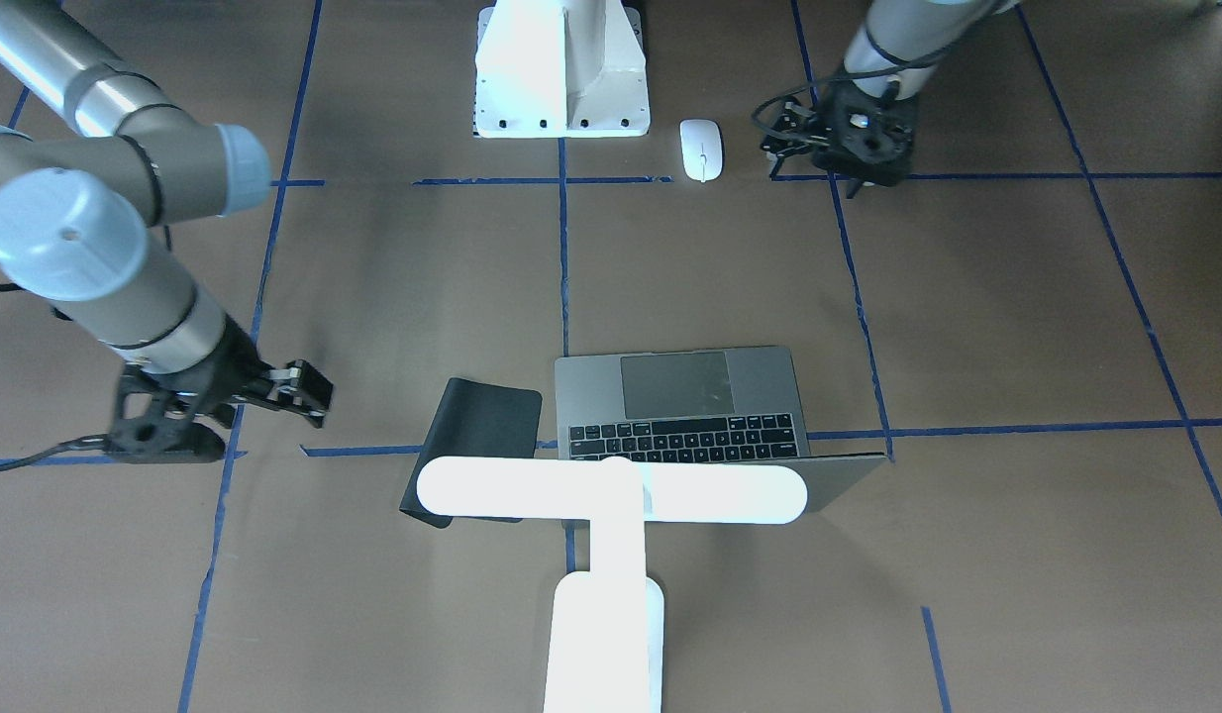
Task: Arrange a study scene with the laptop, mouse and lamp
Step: 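Release the mouse pad and retract the right arm while the left reaches for the mouse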
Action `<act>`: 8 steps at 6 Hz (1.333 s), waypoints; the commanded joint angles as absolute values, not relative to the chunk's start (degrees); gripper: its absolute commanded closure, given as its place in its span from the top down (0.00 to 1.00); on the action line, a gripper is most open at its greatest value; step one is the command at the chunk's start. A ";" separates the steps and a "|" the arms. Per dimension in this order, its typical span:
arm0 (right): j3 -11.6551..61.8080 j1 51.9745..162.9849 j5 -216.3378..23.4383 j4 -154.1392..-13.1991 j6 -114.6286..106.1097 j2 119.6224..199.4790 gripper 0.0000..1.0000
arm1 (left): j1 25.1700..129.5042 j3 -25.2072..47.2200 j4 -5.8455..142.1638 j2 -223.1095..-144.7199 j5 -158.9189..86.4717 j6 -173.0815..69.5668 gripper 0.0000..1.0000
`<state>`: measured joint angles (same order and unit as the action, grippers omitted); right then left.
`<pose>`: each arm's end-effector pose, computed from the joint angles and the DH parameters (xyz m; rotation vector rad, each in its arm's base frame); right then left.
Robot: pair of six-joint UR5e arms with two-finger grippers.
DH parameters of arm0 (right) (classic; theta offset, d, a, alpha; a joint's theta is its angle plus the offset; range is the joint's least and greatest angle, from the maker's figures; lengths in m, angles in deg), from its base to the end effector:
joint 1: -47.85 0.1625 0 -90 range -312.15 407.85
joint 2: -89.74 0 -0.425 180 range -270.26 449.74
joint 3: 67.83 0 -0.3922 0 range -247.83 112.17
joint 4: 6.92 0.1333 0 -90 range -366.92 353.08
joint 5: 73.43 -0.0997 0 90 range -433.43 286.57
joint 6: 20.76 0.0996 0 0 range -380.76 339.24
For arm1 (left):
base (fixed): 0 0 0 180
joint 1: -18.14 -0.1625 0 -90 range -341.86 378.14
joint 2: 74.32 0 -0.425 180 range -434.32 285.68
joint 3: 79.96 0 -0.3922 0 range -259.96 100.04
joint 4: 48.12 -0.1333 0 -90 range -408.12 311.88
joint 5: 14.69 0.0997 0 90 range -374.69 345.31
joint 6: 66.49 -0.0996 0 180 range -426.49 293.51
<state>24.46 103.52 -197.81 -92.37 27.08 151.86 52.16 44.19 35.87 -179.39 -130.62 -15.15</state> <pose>-0.3123 -0.5939 0.3518 0.0607 -0.8231 0.0405 0.3648 -0.3545 0.2729 0.0922 0.8534 0.2465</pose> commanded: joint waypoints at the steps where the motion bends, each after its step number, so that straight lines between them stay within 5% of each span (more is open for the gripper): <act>1: 34.15 110.57 -200.86 -99.78 9.57 162.54 1.00 | 44.01 44.93 35.99 -179.79 -123.17 -8.94 1.00; 3: 43.49 118.03 -200.96 -102.28 -10.38 178.08 1.00 | 34.63 44.84 36.17 -178.48 -116.69 -2.89 1.00; 5: 45.28 129.09 -201.31 -102.20 -31.82 189.62 1.00 | 27.67 44.67 42.28 -174.89 -111.57 2.74 1.00; 8: 45.28 132.57 -201.40 -102.20 -38.52 193.45 1.00 | 19.13 41.60 44.43 -174.95 -107.33 10.65 1.00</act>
